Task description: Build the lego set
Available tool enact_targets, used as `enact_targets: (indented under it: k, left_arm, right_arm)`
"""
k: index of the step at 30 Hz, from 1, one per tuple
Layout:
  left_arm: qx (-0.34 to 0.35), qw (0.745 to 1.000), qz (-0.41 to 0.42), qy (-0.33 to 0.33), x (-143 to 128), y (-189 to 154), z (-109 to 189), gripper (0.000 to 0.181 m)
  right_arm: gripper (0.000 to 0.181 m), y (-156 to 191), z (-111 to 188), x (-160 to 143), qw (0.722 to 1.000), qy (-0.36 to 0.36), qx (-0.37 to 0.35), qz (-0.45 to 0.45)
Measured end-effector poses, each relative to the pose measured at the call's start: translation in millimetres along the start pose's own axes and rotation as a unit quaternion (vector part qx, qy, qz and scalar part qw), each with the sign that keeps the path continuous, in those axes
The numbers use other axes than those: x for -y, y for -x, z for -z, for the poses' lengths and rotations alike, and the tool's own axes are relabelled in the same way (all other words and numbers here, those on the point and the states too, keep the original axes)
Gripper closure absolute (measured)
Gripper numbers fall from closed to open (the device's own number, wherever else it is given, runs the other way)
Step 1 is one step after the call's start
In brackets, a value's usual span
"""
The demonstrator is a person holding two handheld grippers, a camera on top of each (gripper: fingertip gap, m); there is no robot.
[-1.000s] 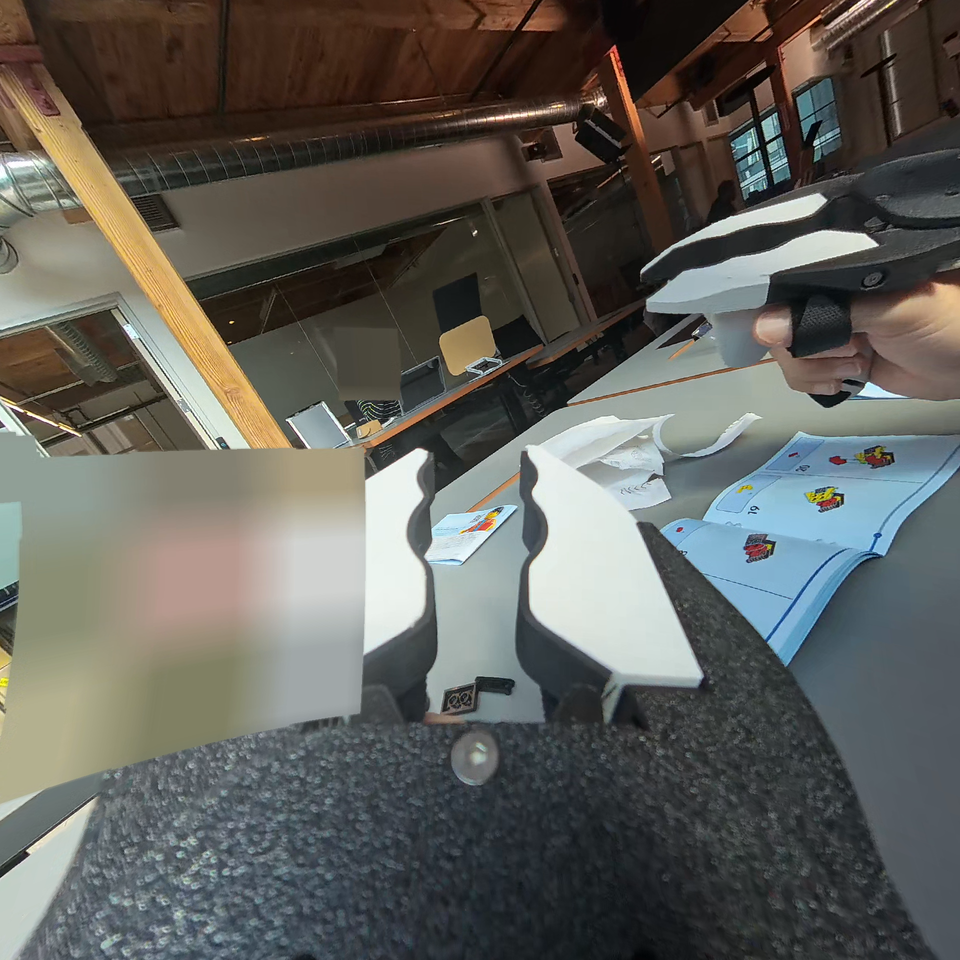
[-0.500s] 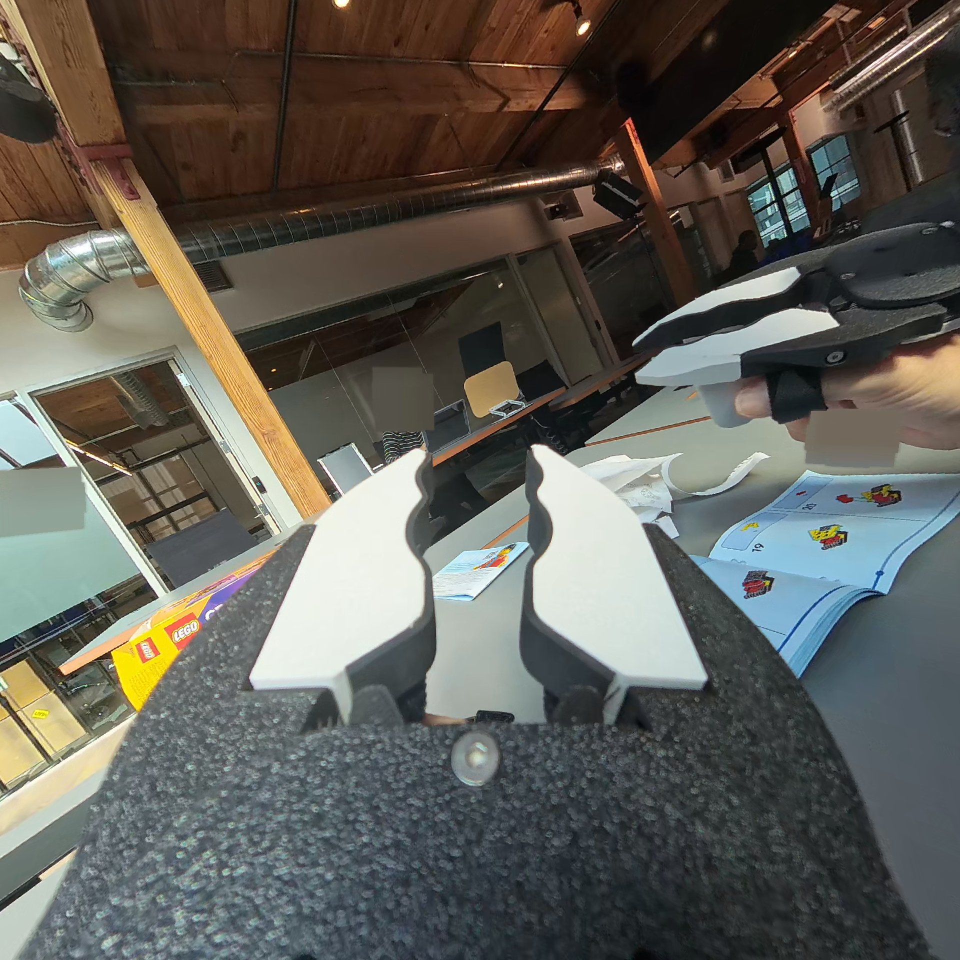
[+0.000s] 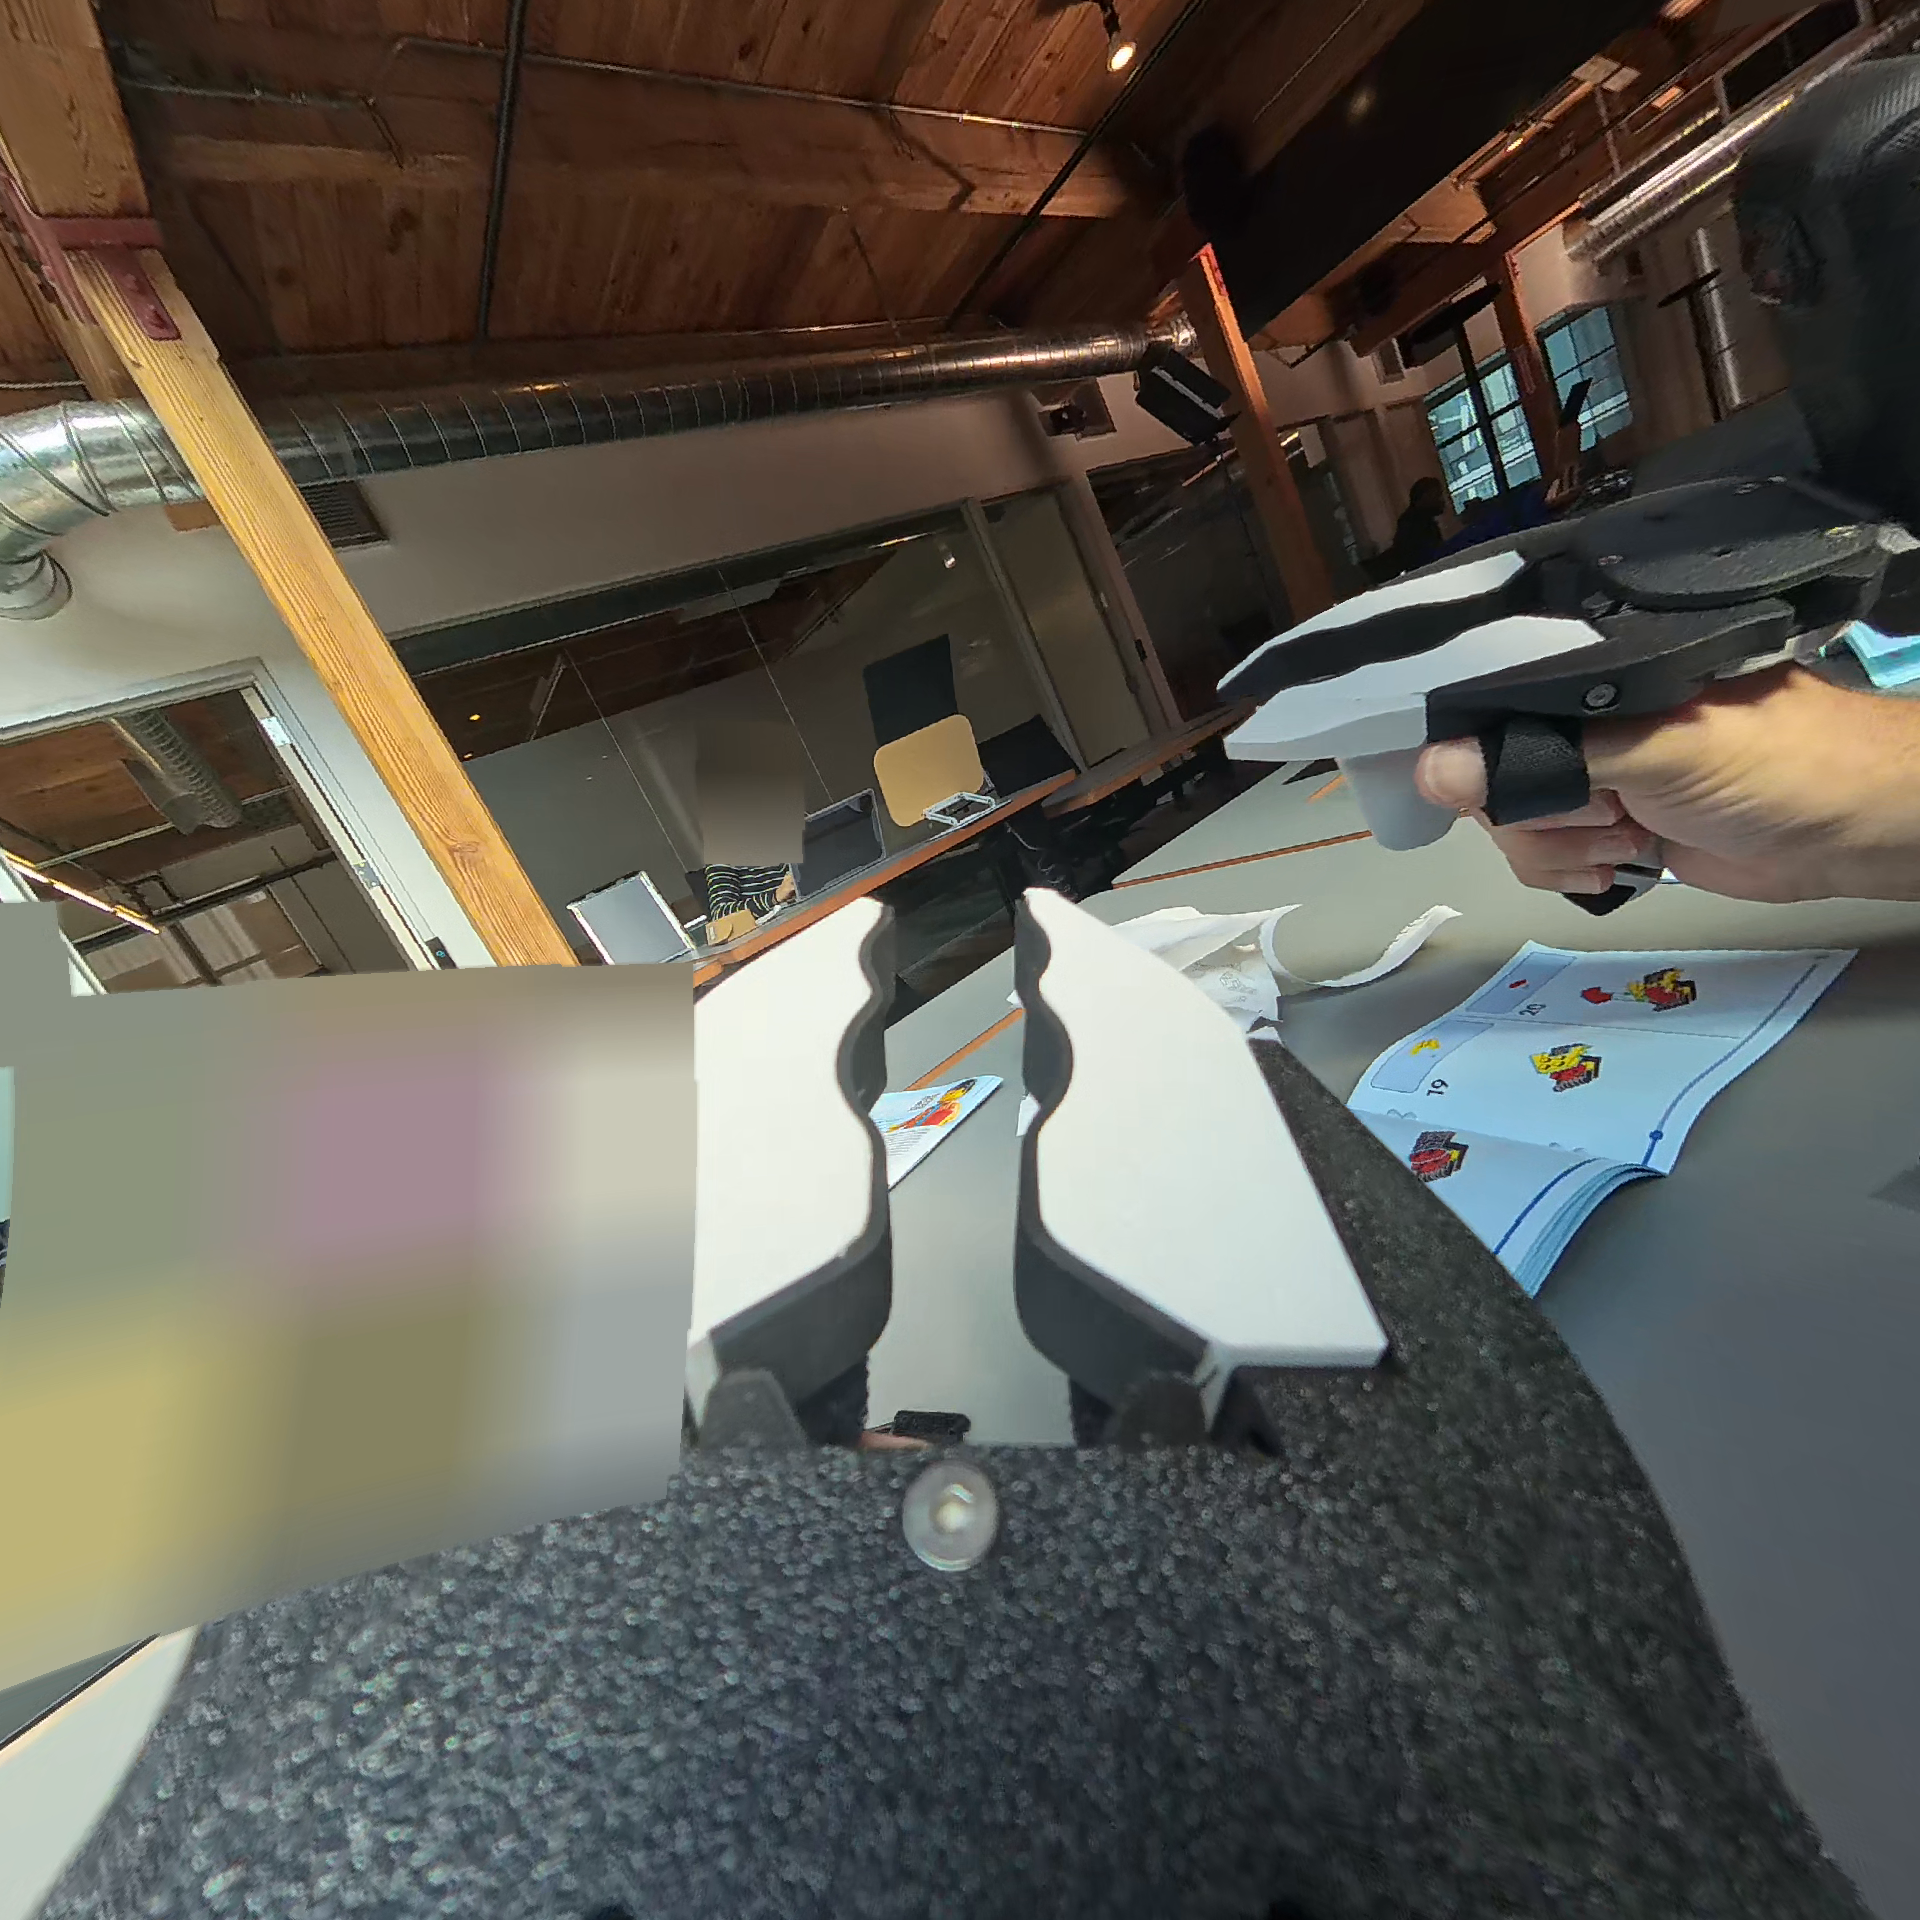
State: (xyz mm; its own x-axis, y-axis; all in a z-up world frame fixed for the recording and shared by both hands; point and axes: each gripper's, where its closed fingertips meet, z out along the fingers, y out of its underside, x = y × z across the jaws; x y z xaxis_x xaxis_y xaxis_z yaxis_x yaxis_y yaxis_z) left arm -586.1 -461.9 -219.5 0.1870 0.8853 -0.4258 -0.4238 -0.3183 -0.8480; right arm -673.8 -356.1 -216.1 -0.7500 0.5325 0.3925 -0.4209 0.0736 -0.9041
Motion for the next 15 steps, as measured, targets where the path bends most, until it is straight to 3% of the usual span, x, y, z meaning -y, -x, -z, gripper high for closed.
enact_targets:
  k: [5, 12, 13, 15]
  left_arm:
    - [-0.003, 0.999, -0.031, 0.013, -6, -1, 0, 0.165]
    - [-0.012, 0.995, -0.101, -0.008, 2, -14, 2, 0.165]
    - [-0.008, 0.995, -0.099, -0.009, 3, -14, 2, 0.159]
    - [0.011, 0.997, -0.076, -0.016, 7, -7, 2, 0.123]
  right_arm:
    - [0.154, 1, -3, -6, 1.000, 0.012, -0.012, 0.026]
    - [0.134, 5, -7, -3, 0.998, -0.021, -0.026, 0.060]
    - [0.133, 5, -7, -3, 0.998, -0.020, -0.025, 0.061]
    - [0.126, 2, -7, -3, 0.997, -0.017, -0.038, 0.071]
